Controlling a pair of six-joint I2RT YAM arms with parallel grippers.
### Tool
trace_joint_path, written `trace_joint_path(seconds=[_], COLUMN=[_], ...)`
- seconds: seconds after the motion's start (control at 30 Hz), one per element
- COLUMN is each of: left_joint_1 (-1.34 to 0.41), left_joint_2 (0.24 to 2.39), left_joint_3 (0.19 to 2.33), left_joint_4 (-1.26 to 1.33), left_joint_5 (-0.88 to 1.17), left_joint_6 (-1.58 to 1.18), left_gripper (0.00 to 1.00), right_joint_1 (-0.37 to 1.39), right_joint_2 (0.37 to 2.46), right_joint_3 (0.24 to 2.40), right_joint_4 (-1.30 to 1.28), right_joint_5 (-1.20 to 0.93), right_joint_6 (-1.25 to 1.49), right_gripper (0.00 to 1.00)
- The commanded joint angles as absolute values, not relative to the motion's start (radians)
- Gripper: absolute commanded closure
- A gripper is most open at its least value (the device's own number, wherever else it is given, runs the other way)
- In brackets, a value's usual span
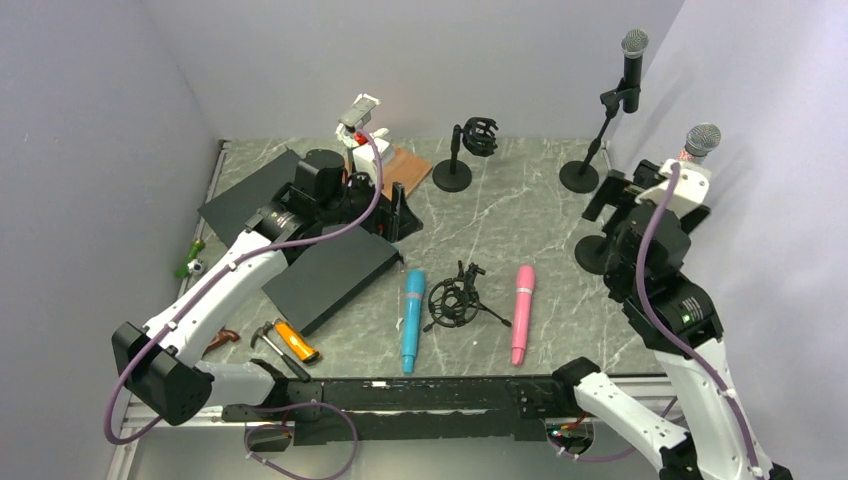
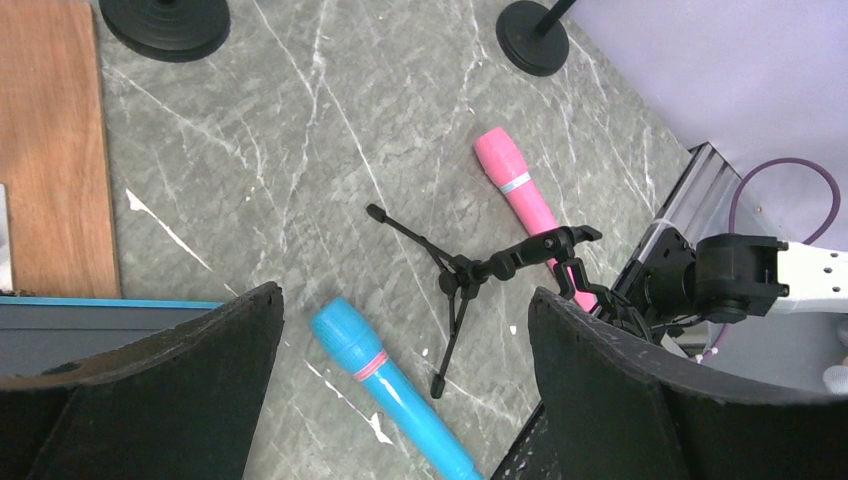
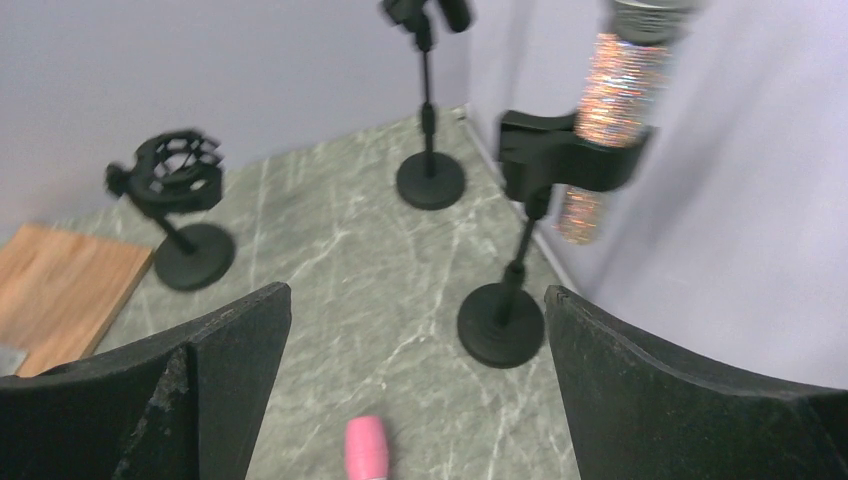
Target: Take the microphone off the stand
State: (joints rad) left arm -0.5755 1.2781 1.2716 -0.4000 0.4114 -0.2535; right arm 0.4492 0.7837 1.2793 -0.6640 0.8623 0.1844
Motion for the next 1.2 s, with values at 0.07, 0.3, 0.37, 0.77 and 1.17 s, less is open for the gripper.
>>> trace_joint_path(seconds=[0.07, 0.3, 0.37, 0.77, 1.17], left_joint_1=[-0.59, -0.593, -0.596, -0.596, -0.596], left_joint_2=[1.257, 1.246, 1.246, 1.257, 1.26], left_joint_3=[1.271, 1.269, 1.268, 1.271, 1.273], left_joint_4=[-0.36, -0.356, -0.355, -0.365, -0.363], left_joint_5=[0.435, 0.439, 0.439, 0.421, 0.434], left_joint_6=[-0.256, -0.258, -0.256, -0.245, -0.248], left_gripper=[0.04, 0.03, 0.03, 0.03, 0.02], right_joint_1=[0.441, 0.207, 0.09, -0.069, -0.165], right_joint_2=[0.822, 0.985, 1.003, 1.14, 1.296], right_joint_3=[1.263, 1.276, 1.265, 1.287, 1.311], right_joint_4=[-0.669, -0.584, -0.52, -0.24, -0.033], right_joint_5=[1.226, 1.134, 1.019, 0.894, 0.843], right_joint_6=[0.197, 0.196, 0.173, 0.062, -0.026], right_gripper=[0.01, 0.02, 0.03, 0.01, 0.1])
